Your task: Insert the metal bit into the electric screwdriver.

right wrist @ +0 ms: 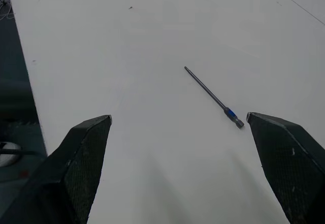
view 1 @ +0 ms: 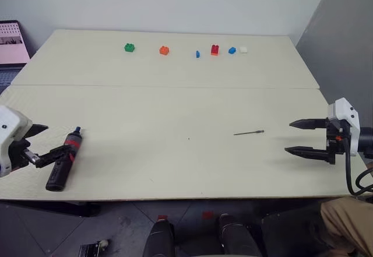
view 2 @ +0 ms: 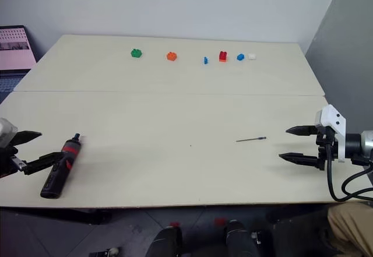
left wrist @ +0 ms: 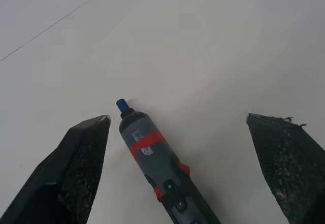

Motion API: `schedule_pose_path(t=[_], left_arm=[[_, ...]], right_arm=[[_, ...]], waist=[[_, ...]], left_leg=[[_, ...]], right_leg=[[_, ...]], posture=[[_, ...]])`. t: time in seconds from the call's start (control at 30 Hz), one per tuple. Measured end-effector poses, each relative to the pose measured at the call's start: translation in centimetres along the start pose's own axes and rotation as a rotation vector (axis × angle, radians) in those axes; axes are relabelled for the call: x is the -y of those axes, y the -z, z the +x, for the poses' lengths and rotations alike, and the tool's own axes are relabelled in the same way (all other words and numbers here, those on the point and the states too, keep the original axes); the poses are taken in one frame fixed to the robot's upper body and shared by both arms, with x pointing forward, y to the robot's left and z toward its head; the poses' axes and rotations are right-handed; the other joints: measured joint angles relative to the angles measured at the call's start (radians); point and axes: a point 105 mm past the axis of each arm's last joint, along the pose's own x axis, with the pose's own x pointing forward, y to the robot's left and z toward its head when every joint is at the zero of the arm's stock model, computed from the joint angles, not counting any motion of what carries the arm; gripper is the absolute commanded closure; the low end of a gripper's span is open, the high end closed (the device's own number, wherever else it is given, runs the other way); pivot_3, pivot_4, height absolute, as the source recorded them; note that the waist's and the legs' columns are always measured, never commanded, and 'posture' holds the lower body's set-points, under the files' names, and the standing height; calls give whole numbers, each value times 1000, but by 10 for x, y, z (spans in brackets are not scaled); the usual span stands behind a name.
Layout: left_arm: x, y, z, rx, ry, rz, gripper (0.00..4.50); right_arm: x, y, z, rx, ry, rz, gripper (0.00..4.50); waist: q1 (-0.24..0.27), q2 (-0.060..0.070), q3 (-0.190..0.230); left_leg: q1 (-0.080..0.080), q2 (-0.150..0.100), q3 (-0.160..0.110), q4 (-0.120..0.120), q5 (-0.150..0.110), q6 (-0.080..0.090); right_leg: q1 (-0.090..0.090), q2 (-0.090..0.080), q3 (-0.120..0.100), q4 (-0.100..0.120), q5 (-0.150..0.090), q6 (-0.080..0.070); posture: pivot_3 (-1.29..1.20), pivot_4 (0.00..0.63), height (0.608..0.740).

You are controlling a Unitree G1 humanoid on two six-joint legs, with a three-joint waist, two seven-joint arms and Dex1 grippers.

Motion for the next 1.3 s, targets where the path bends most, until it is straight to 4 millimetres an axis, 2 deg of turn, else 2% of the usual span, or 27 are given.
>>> schedule_pose_path(t=[0.2, 0.43, 0.63, 0.77, 1.07, 1.17, 1.3], left_arm=[[5, -1, 1, -10, 16, 3, 0], [-4, -7, 5, -5, -48, -11, 0], [-2, 3, 11, -59, -69, -42, 0], [-1, 11, 13, -114, -93, -104, 0], [-16, 5, 12, -45, -175, -241, 0], [-20, 5, 11, 6, -206, -331, 0], [-26, 5, 11, 29, -237, -422, 0]], right_arm=[[-2, -2, 1, 0, -6, -11, 18], [-2, -2, 1, -2, -6, -17, 18], [-5, -4, 7, 18, -19, -24, 18], [-8, -10, 12, 45, -31, -46, 18], [-12, -23, 21, 104, -56, -77, 18], [-16, -30, 27, 141, -83, -79, 18], [-26, -51, 40, 229, -157, -86, 18]], waist=[[0, 0, 0], [1, 0, 0], [0, 0, 0], [0, 0, 0], [0, 0, 0], [-1, 0, 0], [-4, 0, 0]], left_leg=[[0, 0, 0, 0, 0, 0], [0, 0, 0, 1, 0, 0], [0, 0, -1, 1, 0, 0], [0, 0, -1, 2, 0, 0], [1, 0, -2, 4, 0, 0], [2, 0, -3, 5, 1, 1], [5, 0, -3, 5, 1, 1]], right_leg=[[0, 0, 0, 0, 0, 0], [1, 0, 0, 1, 0, 0], [1, 1, 0, 2, 0, 1], [1, 1, 0, 3, 0, 1], [1, 2, 0, 8, 0, 1], [1, 3, 0, 10, 0, 1], [3, 3, 0, 12, 0, 1]], posture=[[0, 150, 740], [0, 150, 740], [0, 150, 740], [0, 150, 740], [0, 150, 740], [0, 150, 740], [0, 150, 740]])
